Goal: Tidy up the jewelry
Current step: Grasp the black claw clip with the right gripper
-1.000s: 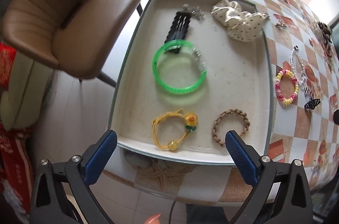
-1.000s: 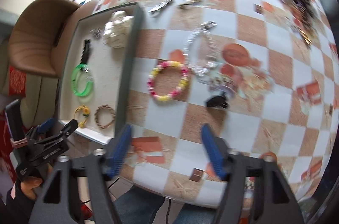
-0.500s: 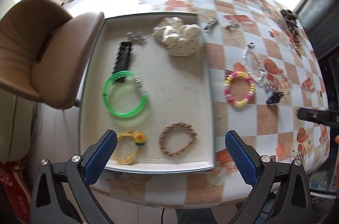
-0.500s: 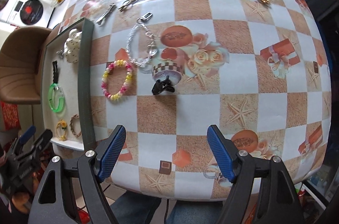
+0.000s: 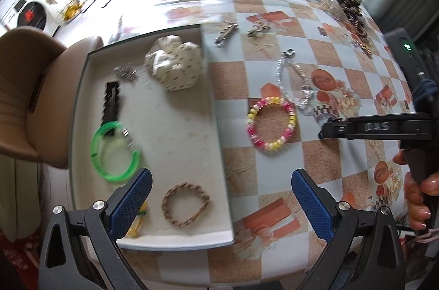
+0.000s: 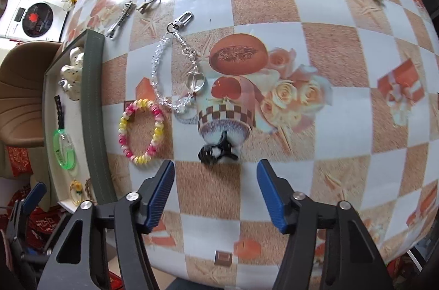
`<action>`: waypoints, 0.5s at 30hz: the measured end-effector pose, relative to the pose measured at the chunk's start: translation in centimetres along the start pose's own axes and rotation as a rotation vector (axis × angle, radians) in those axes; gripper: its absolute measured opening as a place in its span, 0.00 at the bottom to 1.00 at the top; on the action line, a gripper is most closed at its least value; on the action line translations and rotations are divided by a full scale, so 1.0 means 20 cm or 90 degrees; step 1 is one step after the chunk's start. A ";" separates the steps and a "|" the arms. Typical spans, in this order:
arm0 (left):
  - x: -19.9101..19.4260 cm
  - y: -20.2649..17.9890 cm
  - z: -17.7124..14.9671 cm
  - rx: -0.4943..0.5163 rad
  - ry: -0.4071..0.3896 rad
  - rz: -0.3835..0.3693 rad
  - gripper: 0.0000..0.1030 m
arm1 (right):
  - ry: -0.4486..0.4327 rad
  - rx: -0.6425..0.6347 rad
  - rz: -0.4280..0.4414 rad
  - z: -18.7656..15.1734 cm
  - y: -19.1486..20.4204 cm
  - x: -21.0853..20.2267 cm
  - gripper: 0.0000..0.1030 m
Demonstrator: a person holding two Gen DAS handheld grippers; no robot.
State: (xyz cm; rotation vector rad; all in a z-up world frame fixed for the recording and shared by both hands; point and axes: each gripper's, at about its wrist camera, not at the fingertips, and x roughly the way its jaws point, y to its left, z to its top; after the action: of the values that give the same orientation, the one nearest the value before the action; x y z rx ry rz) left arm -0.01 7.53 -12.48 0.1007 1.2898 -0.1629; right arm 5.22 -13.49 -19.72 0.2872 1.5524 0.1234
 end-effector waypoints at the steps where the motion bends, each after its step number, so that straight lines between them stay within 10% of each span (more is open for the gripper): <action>1: 0.01 -0.02 0.01 0.007 0.000 -0.003 1.00 | 0.003 -0.003 -0.002 0.01 0.00 0.02 0.54; 15: 0.17 -0.26 0.17 0.082 0.011 -0.027 1.00 | -0.013 -0.025 -0.023 0.03 -0.03 0.04 0.32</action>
State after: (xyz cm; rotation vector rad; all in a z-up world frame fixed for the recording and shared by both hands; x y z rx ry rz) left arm 3.23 1.70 -14.63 0.1844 1.2986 -0.2825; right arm 5.70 -13.99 -20.60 0.2288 1.5320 0.1211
